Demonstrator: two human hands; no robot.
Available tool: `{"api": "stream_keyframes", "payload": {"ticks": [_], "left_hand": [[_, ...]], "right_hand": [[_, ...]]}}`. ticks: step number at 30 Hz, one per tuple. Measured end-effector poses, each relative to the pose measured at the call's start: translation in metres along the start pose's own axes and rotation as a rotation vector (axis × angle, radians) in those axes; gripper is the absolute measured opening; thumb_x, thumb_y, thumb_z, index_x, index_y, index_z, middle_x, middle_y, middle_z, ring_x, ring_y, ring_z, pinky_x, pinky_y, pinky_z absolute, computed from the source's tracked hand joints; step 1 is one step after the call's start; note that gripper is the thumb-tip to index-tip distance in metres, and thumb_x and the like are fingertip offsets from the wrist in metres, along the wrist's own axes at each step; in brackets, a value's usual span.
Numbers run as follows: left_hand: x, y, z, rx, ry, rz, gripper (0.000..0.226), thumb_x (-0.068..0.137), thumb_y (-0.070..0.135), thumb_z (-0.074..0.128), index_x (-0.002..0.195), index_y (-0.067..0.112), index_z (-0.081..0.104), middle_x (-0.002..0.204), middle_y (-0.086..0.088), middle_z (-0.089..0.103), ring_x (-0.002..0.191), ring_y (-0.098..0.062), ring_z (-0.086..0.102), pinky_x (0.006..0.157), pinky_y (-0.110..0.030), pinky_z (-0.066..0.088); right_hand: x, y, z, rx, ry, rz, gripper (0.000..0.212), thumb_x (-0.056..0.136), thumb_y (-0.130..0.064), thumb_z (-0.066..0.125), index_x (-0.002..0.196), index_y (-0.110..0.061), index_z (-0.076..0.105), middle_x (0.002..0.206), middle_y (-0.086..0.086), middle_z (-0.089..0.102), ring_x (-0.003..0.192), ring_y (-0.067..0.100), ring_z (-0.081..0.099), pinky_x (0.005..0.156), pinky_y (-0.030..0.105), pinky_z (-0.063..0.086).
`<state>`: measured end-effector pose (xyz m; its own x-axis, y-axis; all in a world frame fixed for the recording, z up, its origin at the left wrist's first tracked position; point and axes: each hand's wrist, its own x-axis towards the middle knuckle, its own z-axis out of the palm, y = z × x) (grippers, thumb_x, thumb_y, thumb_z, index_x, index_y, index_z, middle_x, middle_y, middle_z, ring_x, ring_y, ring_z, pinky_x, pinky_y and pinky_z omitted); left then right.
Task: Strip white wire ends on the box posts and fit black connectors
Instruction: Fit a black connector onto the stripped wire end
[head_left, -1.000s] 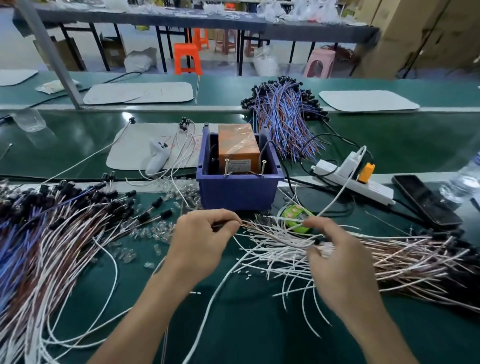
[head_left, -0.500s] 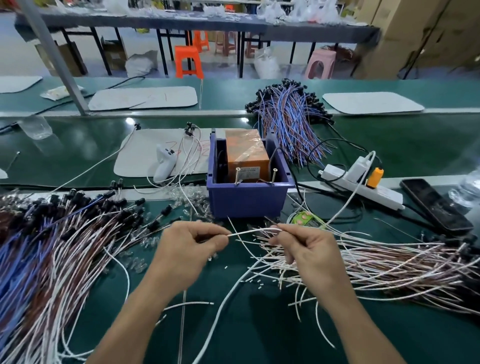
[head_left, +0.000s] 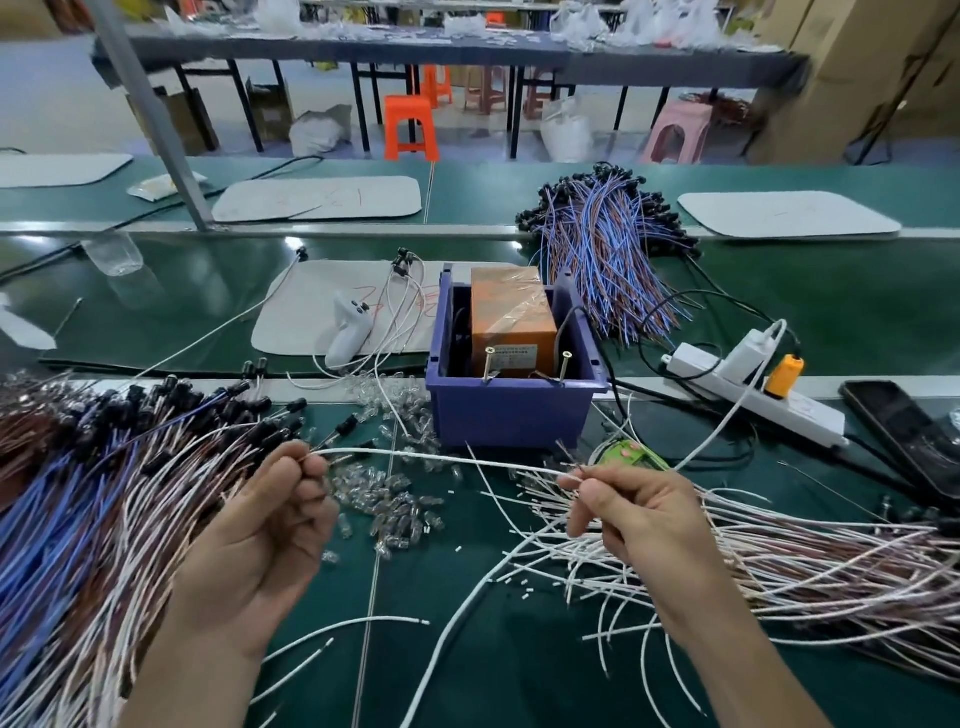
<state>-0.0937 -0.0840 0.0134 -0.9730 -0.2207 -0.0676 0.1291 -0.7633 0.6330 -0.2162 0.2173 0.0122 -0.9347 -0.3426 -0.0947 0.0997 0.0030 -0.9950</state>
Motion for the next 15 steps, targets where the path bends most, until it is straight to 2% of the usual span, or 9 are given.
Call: {"api": "stream_keyframes", "payload": {"ticks": [1, 2, 3, 4, 6, 7, 10, 12, 15], "left_hand": [[0.001, -0.003, -0.004, -0.056, 0.110, 0.009, 0.042, 0.112, 0.013, 0.028, 0.138, -0.006, 0.056, 0.134, -0.030, 0.059, 0.121, -0.032, 0.062, 0.108, -0.032, 0.045], [0.003, -0.005, -0.004, -0.097, 0.127, 0.021, 0.049, 0.113, 0.014, 0.017, 0.143, -0.005, 0.052, 0.140, -0.029, 0.055, 0.127, -0.033, 0.058, 0.111, -0.033, 0.040], [0.007, -0.008, -0.001, -0.083, 0.151, 0.032, 0.045, 0.113, 0.011, 0.024, 0.142, -0.001, 0.056, 0.138, -0.025, 0.059, 0.125, -0.029, 0.060, 0.110, -0.030, 0.042], [0.015, -0.015, 0.000, -0.084, 0.131, 0.030, 0.033, 0.108, 0.007, 0.045, 0.134, 0.004, 0.065, 0.128, -0.017, 0.067, 0.116, -0.022, 0.066, 0.102, -0.026, 0.048], [0.026, -0.024, 0.004, -0.201, 0.077, 0.022, 0.033, 0.075, 0.008, 0.090, 0.105, 0.018, 0.080, 0.102, -0.001, 0.073, 0.089, -0.009, 0.070, 0.083, -0.019, 0.055], [0.027, -0.026, 0.010, -0.179, 0.145, 0.066, 0.036, 0.064, 0.013, 0.096, 0.094, 0.024, 0.080, 0.094, 0.004, 0.071, 0.083, -0.006, 0.068, 0.078, -0.019, 0.055], [0.040, -0.032, 0.030, -0.143, 0.213, 0.096, 0.011, 0.076, 0.024, 0.079, 0.083, 0.032, 0.077, 0.096, 0.007, 0.075, 0.093, -0.011, 0.072, 0.084, -0.028, 0.058], [0.044, -0.029, 0.037, -0.134, 0.257, 0.063, 0.012, 0.090, 0.023, 0.064, 0.086, 0.026, 0.075, 0.100, 0.004, 0.078, 0.103, -0.015, 0.074, 0.087, -0.037, 0.061], [0.043, -0.017, 0.040, -0.136, 0.192, 0.022, 0.014, 0.098, 0.020, 0.064, 0.091, 0.021, 0.076, 0.079, 0.007, 0.070, 0.073, -0.008, 0.071, 0.071, -0.025, 0.061]], "right_hand": [[0.001, 0.001, 0.001, -0.014, 0.001, 0.004, 0.030, 0.098, -0.004, 0.062, 0.094, -0.026, 0.082, 0.070, 0.019, 0.071, 0.047, 0.017, 0.027, 0.040, 0.017, 0.024], [0.001, 0.002, 0.002, -0.025, 0.009, 0.007, 0.031, 0.098, -0.004, 0.063, 0.094, -0.028, 0.082, 0.069, 0.019, 0.071, 0.049, 0.022, 0.028, 0.040, 0.018, 0.025], [0.002, 0.003, 0.003, -0.032, 0.016, 0.008, 0.031, 0.098, -0.005, 0.063, 0.093, -0.028, 0.082, 0.068, 0.018, 0.071, 0.053, 0.025, 0.030, 0.041, 0.018, 0.025], [0.002, 0.004, 0.003, -0.039, 0.022, 0.009, 0.031, 0.097, -0.005, 0.064, 0.092, -0.029, 0.082, 0.067, 0.018, 0.070, 0.056, 0.027, 0.031, 0.042, 0.019, 0.026], [0.002, 0.003, 0.003, -0.068, 0.019, 0.009, 0.029, 0.098, -0.007, 0.064, 0.092, -0.028, 0.082, 0.064, 0.015, 0.069, 0.057, 0.027, 0.034, 0.043, 0.020, 0.028], [0.002, 0.002, 0.003, -0.086, 0.003, 0.011, 0.028, 0.098, -0.008, 0.064, 0.092, -0.027, 0.082, 0.064, 0.014, 0.070, 0.056, 0.027, 0.035, 0.044, 0.020, 0.029], [0.001, -0.006, -0.003, -0.155, -0.142, 0.052, 0.025, 0.098, -0.007, 0.065, 0.091, -0.024, 0.083, 0.072, 0.011, 0.075, 0.053, 0.023, 0.048, 0.048, 0.020, 0.039], [0.002, -0.014, -0.008, -0.213, -0.193, 0.081, 0.025, 0.096, -0.007, 0.068, 0.091, -0.025, 0.084, 0.085, 0.004, 0.079, 0.068, 0.015, 0.068, 0.064, 0.018, 0.051], [0.007, -0.020, -0.018, -0.171, -0.050, 0.063, 0.029, 0.095, -0.006, 0.068, 0.089, -0.029, 0.084, 0.094, -0.002, 0.080, 0.094, 0.010, 0.075, 0.082, 0.022, 0.058]]}}
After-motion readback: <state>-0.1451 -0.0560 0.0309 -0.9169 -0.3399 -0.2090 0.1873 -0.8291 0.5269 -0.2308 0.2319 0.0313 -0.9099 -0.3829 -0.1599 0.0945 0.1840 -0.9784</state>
